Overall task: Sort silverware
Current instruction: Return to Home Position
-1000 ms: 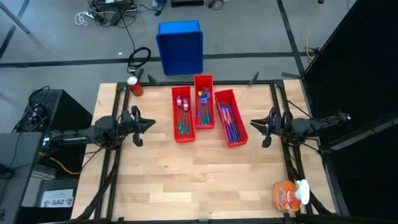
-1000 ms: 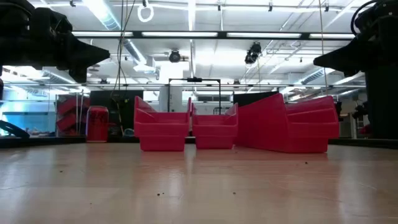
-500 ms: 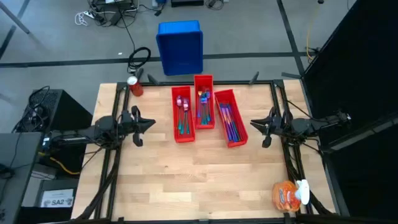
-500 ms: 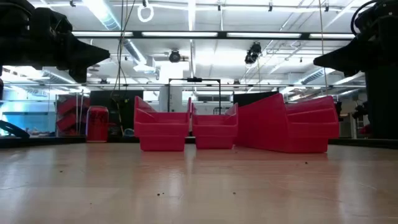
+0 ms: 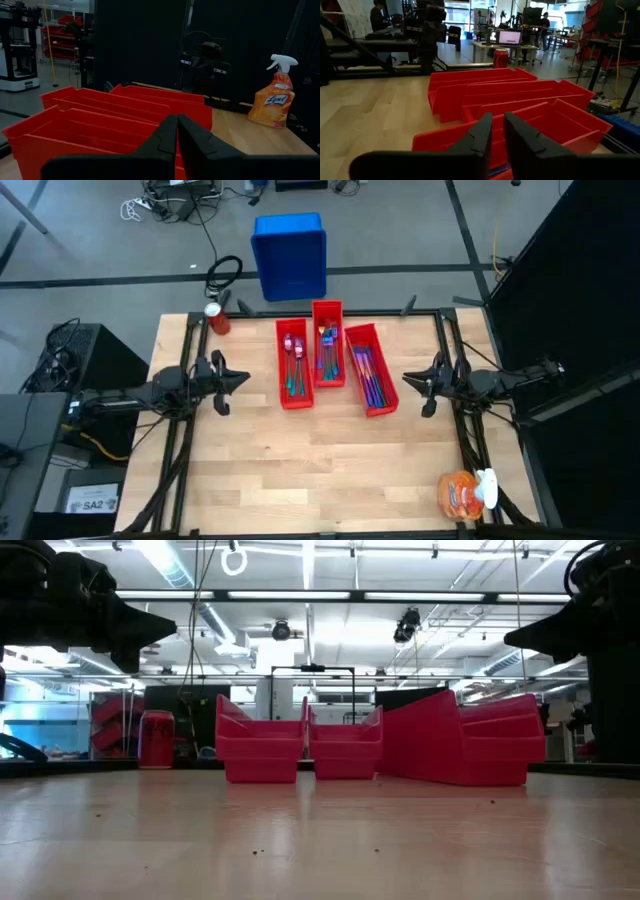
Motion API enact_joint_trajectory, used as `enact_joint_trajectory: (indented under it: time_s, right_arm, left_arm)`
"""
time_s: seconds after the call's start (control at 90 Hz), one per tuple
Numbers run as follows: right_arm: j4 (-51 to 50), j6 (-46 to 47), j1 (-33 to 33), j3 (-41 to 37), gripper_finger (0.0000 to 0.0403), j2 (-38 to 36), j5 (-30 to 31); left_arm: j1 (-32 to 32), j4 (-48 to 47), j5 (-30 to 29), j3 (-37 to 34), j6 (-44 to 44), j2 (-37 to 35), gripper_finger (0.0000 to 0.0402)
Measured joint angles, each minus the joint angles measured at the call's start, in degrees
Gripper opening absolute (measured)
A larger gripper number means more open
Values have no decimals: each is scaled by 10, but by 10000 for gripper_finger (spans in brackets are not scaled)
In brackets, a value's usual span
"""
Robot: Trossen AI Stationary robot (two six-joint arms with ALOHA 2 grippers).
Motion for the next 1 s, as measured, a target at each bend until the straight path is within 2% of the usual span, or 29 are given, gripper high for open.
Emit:
enact_joint_trajectory:
  time_s: [1.0]
  right_arm:
    - [0, 0, 0, 0, 27, 0, 0]
  left_arm:
    - [0, 0, 0, 0, 0, 0, 0]
